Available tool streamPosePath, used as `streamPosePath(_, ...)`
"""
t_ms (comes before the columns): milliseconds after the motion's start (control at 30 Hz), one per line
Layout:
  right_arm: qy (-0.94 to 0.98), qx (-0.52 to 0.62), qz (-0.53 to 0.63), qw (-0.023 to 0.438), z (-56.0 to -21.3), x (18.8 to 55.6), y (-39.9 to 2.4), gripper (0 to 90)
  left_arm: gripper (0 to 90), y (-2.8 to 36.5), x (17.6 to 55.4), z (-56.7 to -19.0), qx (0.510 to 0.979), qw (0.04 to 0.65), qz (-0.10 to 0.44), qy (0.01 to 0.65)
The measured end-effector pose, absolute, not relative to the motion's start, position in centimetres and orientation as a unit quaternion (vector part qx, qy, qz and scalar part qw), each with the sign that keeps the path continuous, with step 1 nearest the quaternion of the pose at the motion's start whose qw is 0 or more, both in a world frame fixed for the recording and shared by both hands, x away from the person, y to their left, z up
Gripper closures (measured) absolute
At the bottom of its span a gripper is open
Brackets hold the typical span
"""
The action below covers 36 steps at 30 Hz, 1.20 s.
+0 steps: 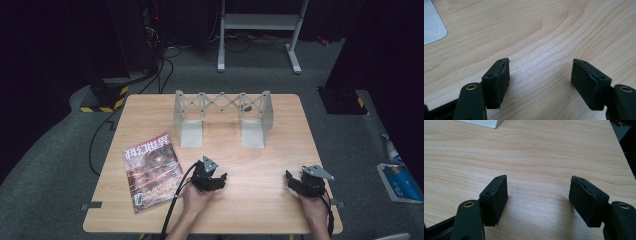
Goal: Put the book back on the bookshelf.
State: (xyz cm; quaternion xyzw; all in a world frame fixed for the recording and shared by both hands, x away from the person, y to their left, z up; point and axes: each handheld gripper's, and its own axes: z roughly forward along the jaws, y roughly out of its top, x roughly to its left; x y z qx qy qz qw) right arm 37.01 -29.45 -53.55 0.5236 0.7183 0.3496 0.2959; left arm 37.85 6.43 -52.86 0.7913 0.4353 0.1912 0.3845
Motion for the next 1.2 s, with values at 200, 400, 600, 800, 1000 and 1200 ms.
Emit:
streamPosePath(200, 0.719, 0.523, 0.35, 0.297, -53.5, 37.0, -29.4, 31.4, 29.2, 6.7, 37.8, -52.7, 0.794, 0.374, 0.194, 0.438)
streamPosePath(400, 0.72, 0.521, 0.349, 0.297, -53.5, 37.0, -29.5, 31.4, 28.6, 7.2, 37.5, -52.1, 0.79, 0.386, 0.189, 0.438)
streamPosePath(600, 0.72, 0.521, 0.349, 0.298, -53.5, 37.0, -29.4, 31.4, 28.6, 7.5, 37.2, -51.5, 0.783, 0.392, 0.185, 0.445)
streamPosePath(800, 0.72, 0.522, 0.349, 0.297, -53.5, 37.0, -29.4, 31.6, 28.7, 8.1, 36.8, -50.7, 0.778, 0.399, 0.185, 0.449)
streamPosePath(1000, 0.718, 0.526, 0.35, 0.292, -53.5, 37.0, -29.5, 31.7, 28.4, 9.2, 36.5, -50.2, 0.776, 0.4, 0.185, 0.452)
streamPosePath(1200, 0.719, 0.525, 0.35, 0.291, -53.5, 37.1, -29.5, 31.7, 26.7, 11.6, 36.2, -49.2, 0.762, 0.417, 0.17, 0.466)
